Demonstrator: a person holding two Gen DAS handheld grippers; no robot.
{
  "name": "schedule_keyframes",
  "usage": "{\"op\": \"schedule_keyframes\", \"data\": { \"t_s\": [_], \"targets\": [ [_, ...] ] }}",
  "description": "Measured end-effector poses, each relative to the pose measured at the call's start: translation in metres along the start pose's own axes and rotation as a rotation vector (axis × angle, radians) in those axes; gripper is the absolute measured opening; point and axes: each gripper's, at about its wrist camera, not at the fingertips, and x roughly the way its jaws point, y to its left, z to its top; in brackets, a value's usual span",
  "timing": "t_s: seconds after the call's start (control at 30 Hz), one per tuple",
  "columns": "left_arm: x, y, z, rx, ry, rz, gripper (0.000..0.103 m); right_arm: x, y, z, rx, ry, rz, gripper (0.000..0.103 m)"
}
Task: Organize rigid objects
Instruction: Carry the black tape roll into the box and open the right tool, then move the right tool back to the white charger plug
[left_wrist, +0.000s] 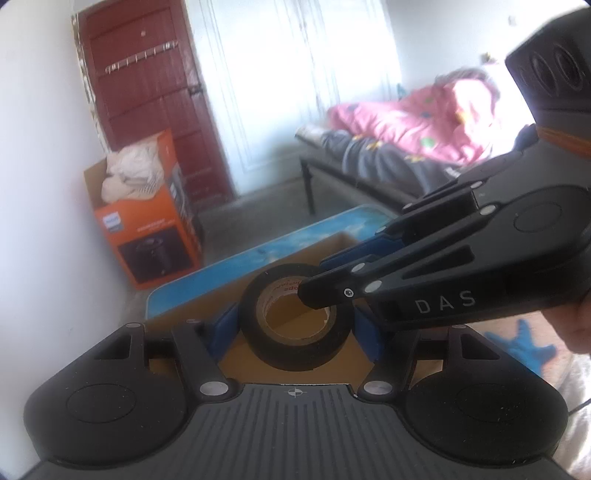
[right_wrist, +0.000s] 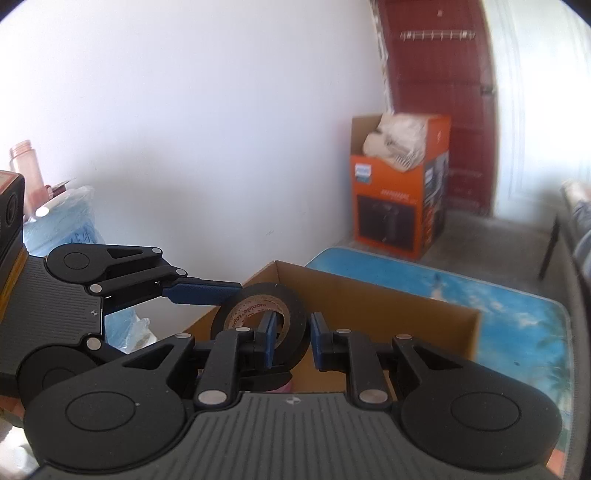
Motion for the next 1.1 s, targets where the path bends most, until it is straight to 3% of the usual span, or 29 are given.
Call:
{"op": "schedule_keyframes", "data": {
  "t_s": [0.2, 0.37, 0.53, 0.87, 1.1],
  "targets": [
    [0.079, 0.038, 0.005, -0.019, 0.203, -0.018, 0.066, 0.098, -0.042, 0.028, 0.112, 0.201, 0.057, 0.021],
    [0.133, 0.051, -0.002, 0.015, 0.343, -0.016, 0.066, 0.165, -0.080, 0.020, 0.242, 0.353, 0.096, 0.021],
    [0.169, 0.055, -0.006, 0.050, 0.443, -0.005, 0.066, 0.206, -0.093, 0.007, 0.301, 0.448, 0.106, 0.021],
    [0.197, 0.050, -0.015, 0.108, 0.513, 0.043, 0.067, 0.245, -0.104, -0.005, 0.367, 0.506, 0.090, 0.021],
    [0.185, 0.048, -0.014, 0.112, 0.479, 0.058, 0.070, 0.255, -0.109, -0.012, 0.399, 0.500, 0.072, 0.022]
  ]
}}
